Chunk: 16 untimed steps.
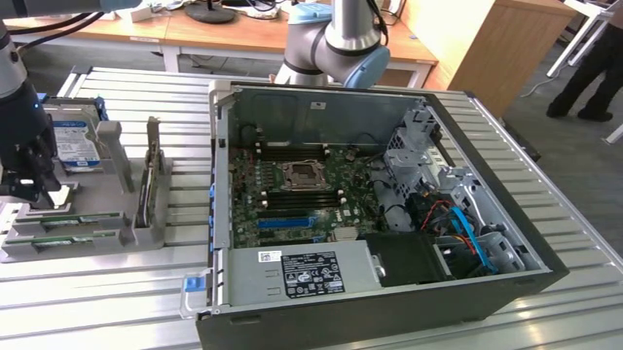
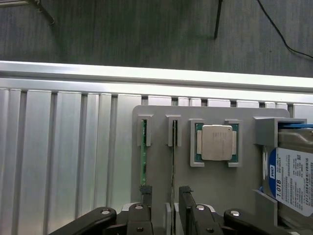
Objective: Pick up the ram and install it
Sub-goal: 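Pick up the ram and move it above insertion slot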
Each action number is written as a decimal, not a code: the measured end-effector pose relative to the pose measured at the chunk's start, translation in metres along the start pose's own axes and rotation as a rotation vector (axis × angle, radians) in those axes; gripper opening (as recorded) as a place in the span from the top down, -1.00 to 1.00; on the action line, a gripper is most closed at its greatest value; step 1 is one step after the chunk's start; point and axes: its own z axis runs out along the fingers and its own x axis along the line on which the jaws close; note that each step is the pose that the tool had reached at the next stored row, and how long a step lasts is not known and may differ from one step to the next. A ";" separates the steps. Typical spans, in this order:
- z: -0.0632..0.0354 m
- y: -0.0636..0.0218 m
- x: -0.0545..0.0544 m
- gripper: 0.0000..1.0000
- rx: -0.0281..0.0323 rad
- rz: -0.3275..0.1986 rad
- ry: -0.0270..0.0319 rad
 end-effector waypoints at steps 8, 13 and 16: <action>-0.0002 0.0016 0.009 0.29 -0.0001 0.000 0.0000; -0.0002 0.0025 0.014 0.29 -0.0001 0.000 0.0001; -0.0002 0.0026 0.014 0.29 -0.0001 0.000 0.0000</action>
